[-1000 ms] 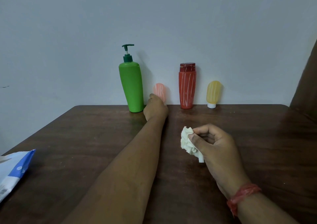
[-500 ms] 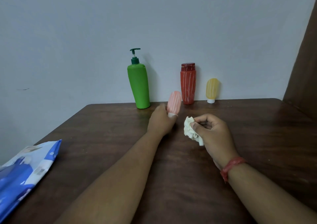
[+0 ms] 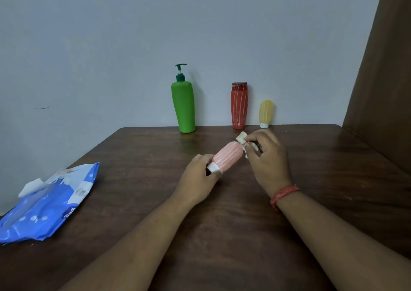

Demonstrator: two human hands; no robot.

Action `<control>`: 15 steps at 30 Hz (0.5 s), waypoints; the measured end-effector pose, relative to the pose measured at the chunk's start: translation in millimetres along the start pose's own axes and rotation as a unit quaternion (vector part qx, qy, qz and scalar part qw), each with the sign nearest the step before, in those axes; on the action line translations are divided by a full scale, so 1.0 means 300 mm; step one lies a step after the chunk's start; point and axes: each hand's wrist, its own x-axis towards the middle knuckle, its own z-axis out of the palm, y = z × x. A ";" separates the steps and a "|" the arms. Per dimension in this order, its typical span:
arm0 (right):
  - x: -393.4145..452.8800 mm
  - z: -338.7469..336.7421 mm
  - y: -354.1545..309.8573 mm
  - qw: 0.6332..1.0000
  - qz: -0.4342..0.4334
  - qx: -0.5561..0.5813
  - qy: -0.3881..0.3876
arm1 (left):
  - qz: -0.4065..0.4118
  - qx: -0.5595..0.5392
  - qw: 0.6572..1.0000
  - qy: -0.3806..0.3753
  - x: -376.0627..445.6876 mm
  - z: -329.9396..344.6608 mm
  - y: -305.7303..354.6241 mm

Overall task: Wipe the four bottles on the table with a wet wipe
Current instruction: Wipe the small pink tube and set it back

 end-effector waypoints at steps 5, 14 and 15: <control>-0.005 0.027 0.005 0.996 -0.062 -0.031 -0.055 | 0.032 0.017 0.999 -0.005 0.036 0.017 0.007; -0.018 0.090 0.005 0.954 -0.176 -0.126 -0.207 | 0.024 -0.034 0.999 -0.028 0.051 0.021 0.000; -0.012 0.090 0.013 0.953 -0.167 -0.135 -0.216 | 0.019 -0.039 0.999 -0.026 0.053 0.021 -0.002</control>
